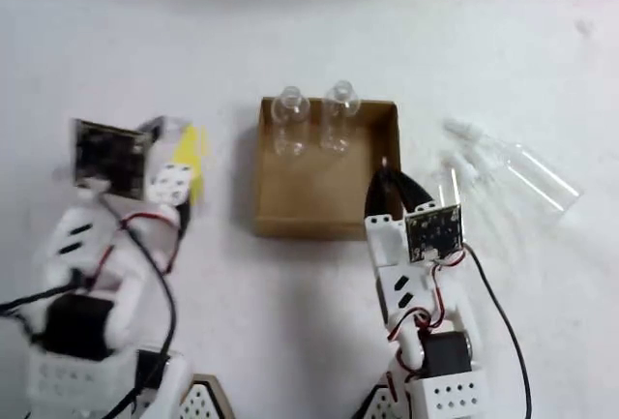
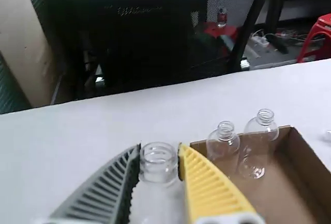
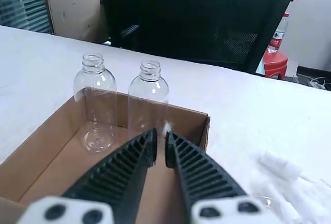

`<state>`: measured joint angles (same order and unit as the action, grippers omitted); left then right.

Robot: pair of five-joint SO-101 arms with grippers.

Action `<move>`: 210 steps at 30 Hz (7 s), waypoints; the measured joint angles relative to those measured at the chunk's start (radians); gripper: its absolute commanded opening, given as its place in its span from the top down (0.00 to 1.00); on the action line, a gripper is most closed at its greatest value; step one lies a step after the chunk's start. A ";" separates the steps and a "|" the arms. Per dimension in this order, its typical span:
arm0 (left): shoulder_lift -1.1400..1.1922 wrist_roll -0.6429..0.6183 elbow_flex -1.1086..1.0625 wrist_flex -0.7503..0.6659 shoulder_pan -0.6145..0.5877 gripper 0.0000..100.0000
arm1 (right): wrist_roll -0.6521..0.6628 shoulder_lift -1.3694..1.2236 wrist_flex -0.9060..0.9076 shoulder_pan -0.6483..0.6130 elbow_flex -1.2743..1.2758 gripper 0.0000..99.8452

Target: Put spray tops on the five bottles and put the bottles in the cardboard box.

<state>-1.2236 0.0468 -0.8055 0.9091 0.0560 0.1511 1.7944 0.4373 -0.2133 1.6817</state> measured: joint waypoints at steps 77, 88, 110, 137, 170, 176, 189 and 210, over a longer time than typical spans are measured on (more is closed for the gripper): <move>0.865 -0.129 -0.704 -1.992 0.322 0.98 | 0.000 0.000 0.000 0.037 0.000 0.98; 1.031 -0.117 -0.683 -2.055 0.322 0.98 | 0.000 0.000 0.000 0.037 0.000 0.98; 1.054 -0.110 -0.675 -2.055 0.299 0.88 | 0.000 0.000 0.000 0.037 0.000 0.98; 0.727 -0.198 -0.706 -1.807 0.276 0.88 | 0.000 0.000 0.000 0.037 0.000 0.98; -0.597 -0.474 -0.463 -0.195 0.077 0.88 | 0.000 0.000 0.000 0.037 0.000 0.98; -0.605 -0.491 -0.479 -0.183 -0.018 0.88 | 0.000 0.000 0.000 0.037 0.000 0.98; -0.588 -0.350 -0.595 -0.204 -0.127 0.98 | 0.002 0.000 0.000 0.037 0.000 0.98; 0.272 -0.178 -0.451 -0.511 -0.226 0.97 | 0.002 0.000 0.000 0.014 0.000 0.98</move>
<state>-0.9521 -0.1312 -1.2566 0.3982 -0.1695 0.1527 1.7944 0.4373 -0.1995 1.6817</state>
